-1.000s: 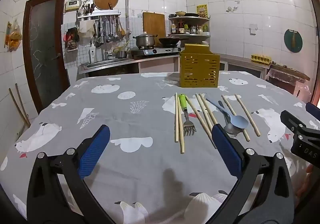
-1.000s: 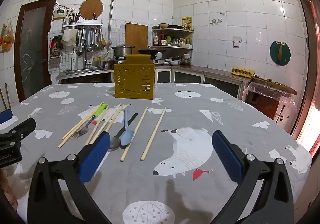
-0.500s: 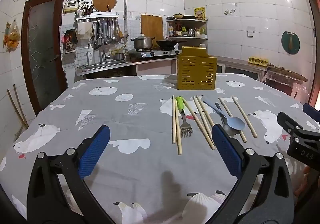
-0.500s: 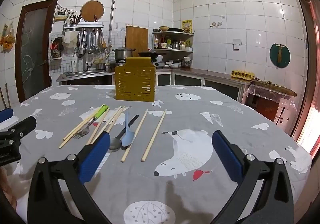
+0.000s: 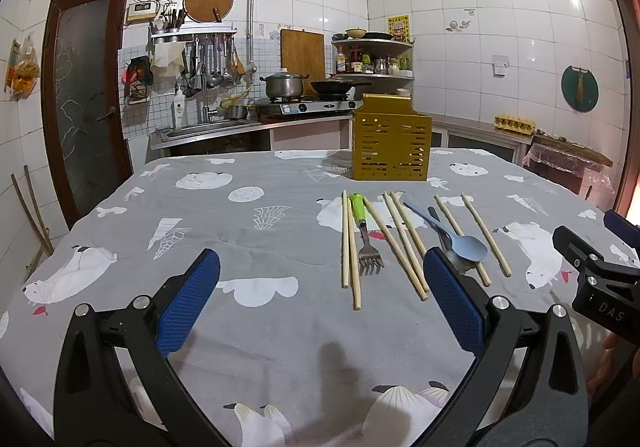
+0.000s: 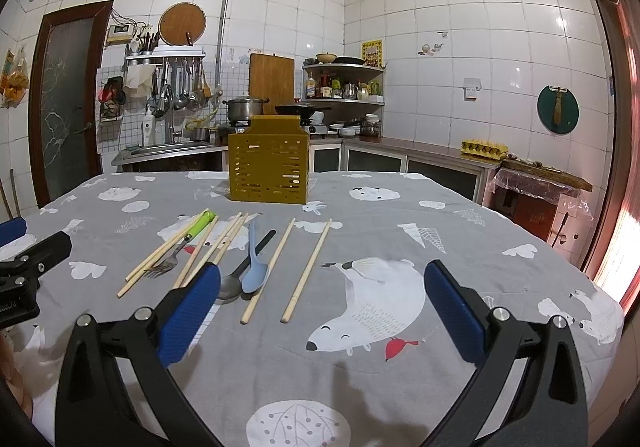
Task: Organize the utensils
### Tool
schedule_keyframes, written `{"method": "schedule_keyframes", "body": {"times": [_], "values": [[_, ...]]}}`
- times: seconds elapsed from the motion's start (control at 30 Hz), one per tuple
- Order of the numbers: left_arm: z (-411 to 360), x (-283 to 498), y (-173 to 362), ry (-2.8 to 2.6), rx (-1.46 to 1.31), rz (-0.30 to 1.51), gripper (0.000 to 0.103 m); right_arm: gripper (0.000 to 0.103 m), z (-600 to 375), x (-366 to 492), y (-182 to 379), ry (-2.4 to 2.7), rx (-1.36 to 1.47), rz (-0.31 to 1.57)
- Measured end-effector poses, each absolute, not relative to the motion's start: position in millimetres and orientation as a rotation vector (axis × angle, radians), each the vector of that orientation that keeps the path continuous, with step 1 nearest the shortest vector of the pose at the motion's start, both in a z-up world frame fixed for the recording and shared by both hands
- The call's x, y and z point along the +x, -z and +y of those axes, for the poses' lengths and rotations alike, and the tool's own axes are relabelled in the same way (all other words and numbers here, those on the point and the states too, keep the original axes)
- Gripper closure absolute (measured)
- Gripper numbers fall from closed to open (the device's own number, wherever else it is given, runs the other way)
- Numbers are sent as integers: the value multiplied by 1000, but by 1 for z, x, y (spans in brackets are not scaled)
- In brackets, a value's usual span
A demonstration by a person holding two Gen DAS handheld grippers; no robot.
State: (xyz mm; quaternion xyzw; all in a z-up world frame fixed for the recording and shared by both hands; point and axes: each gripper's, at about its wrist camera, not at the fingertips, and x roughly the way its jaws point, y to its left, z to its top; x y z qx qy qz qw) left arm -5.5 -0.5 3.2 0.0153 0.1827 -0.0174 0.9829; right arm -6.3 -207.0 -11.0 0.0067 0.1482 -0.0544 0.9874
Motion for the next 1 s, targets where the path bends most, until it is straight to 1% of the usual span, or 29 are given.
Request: {"method": "schedule_keyframes", "body": {"times": [1.0], "values": [[-1,-6,-3,32,31,362,5,4,-208,-7,11,114,21,297]]}}
